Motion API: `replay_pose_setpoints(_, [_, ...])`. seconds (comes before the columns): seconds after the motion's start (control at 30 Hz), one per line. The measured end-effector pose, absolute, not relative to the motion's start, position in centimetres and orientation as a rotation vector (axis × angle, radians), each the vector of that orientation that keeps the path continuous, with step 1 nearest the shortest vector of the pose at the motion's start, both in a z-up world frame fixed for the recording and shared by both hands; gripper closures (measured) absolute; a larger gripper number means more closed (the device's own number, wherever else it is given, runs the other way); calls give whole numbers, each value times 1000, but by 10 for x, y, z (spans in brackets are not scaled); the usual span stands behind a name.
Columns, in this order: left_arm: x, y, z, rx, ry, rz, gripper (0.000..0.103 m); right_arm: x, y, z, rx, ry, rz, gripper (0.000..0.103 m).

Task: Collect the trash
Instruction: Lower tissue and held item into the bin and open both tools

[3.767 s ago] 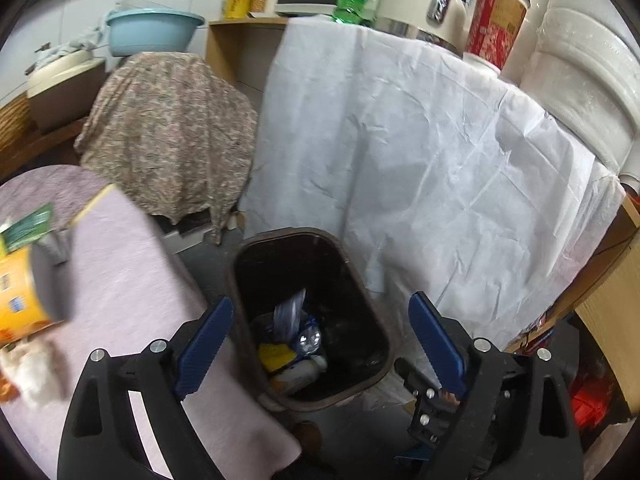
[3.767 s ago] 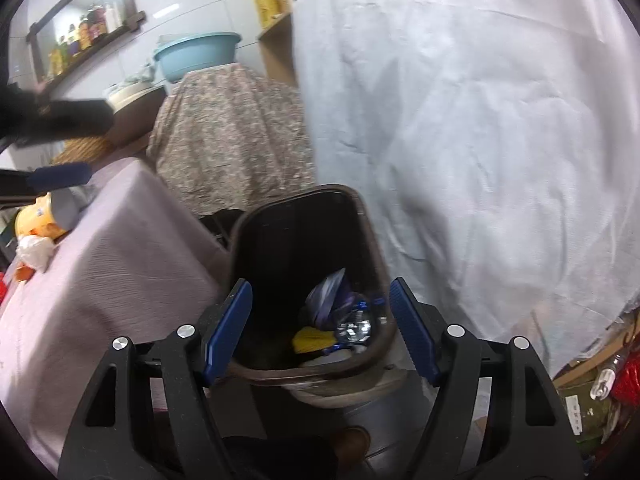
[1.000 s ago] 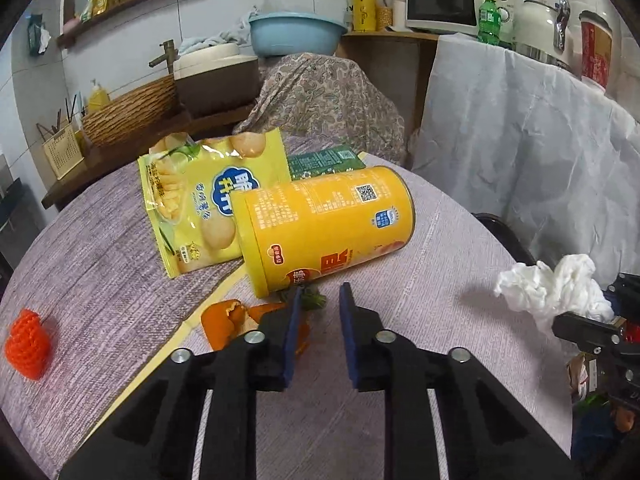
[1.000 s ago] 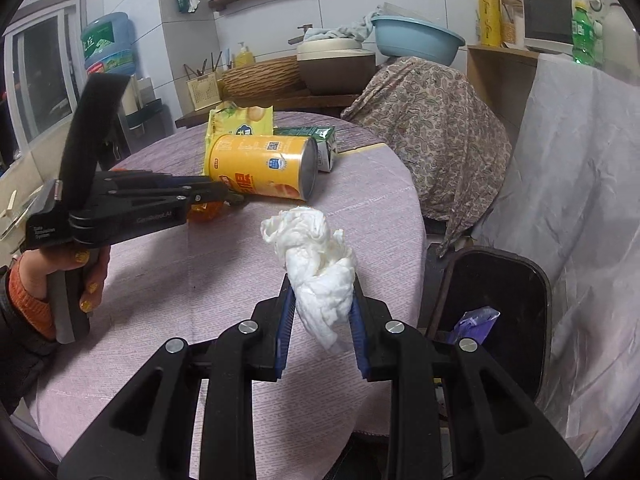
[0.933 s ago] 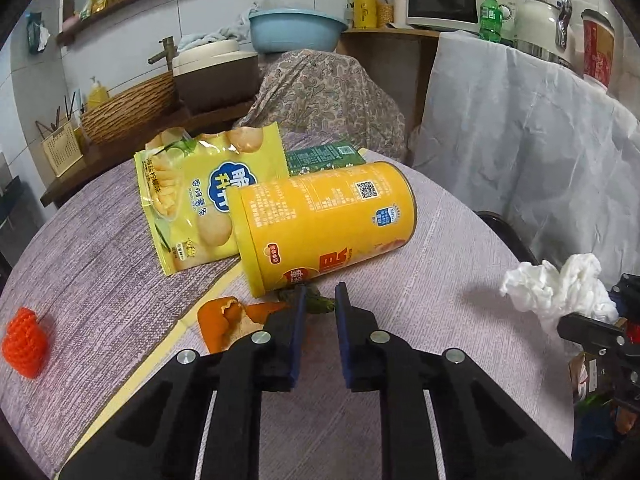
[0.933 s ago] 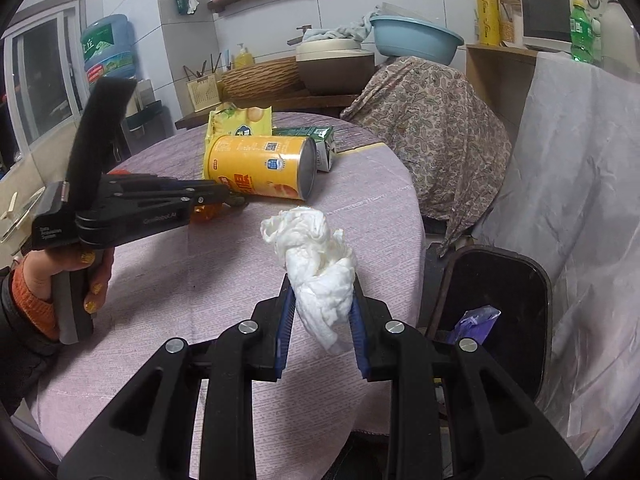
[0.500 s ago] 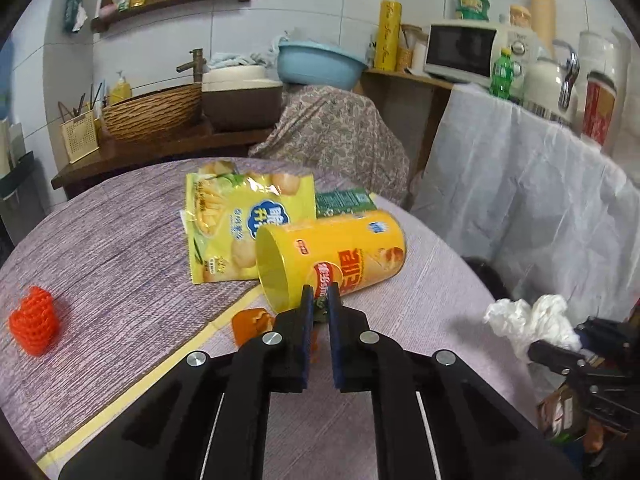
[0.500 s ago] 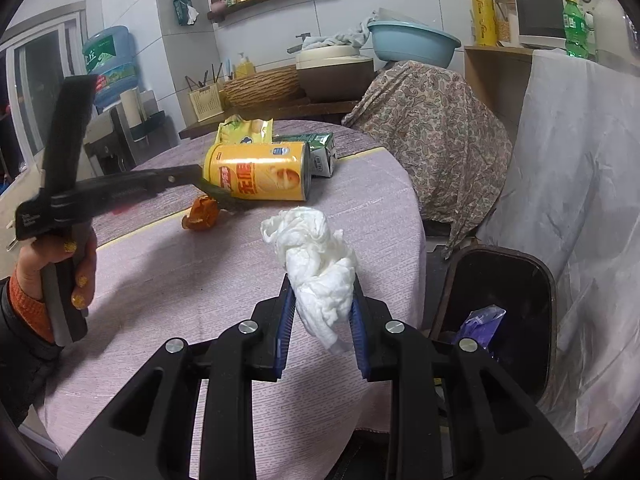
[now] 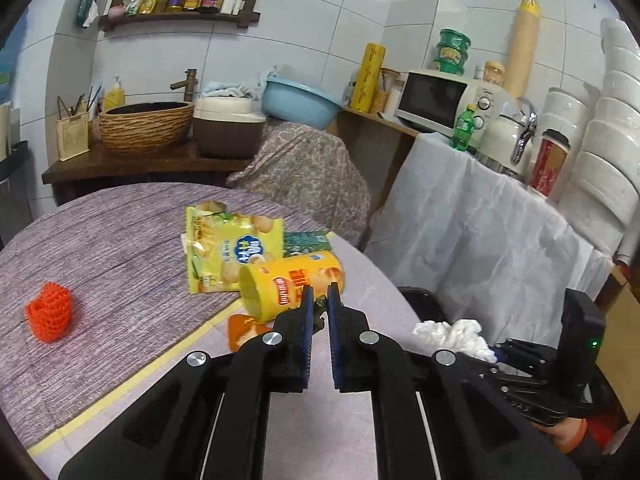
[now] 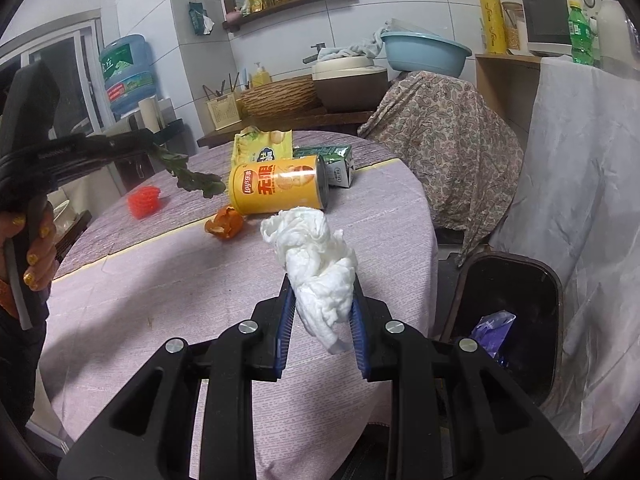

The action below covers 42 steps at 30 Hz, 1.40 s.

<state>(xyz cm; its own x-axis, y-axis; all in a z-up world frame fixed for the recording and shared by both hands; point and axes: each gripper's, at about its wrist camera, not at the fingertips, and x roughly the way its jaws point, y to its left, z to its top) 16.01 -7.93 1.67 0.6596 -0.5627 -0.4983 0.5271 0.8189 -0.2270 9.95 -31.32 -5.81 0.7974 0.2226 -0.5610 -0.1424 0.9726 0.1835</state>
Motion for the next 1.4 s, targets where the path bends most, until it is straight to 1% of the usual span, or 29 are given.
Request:
replay_pose_setpoints(0.23, [154, -141, 16, -19, 581, -734, 95, 92, -367, -62, 192, 609, 25, 76])
replay_pose_setpoints(0.43, [158, -225, 6, 15, 623, -856, 95, 104, -428, -103, 241, 688, -151, 76])
replay_pose_setpoints(0.57, [160, -285, -13, 91, 674, -903, 95, 112, -457, -140, 284, 753, -206, 76])
replay_pose_setpoints(0.73, [171, -347, -50, 156, 776, -919, 95, 118, -481, -177, 331, 802, -256, 76])
replay_pose_setpoints(1.07, [181, -413, -98, 281, 875, -899, 95, 115, -504, -220, 367, 850, -320, 76])
replay_pose_setpoints(1.13, [184, -421, -103, 296, 886, -883, 94, 115, -504, -223, 364, 849, -320, 69])
replay_pose_setpoints(1.17, [185, -424, -105, 304, 885, -875, 93, 114, -504, -224, 360, 849, -326, 61])
replay_pose_setpoints(1.2, [184, -425, -106, 309, 885, -870, 88, 113, -503, -224, 354, 847, -335, 51])
replay_pose_setpoints(1.23, [185, -426, -106, 308, 887, -870, 82, 111, -503, -223, 344, 841, -345, 46])
replay_pose_setpoints(1.3, [184, -423, -103, 293, 871, -860, 41, 109, -503, -220, 329, 836, -355, 37])
replay_pose_setpoints(1.37, [182, -415, -95, 260, 823, -840, 30, 107, -504, -218, 331, 831, -356, 37])
replay_pose_setpoints(1.4, [181, -412, -91, 248, 812, -837, 27, 105, -504, -217, 334, 829, -358, 37])
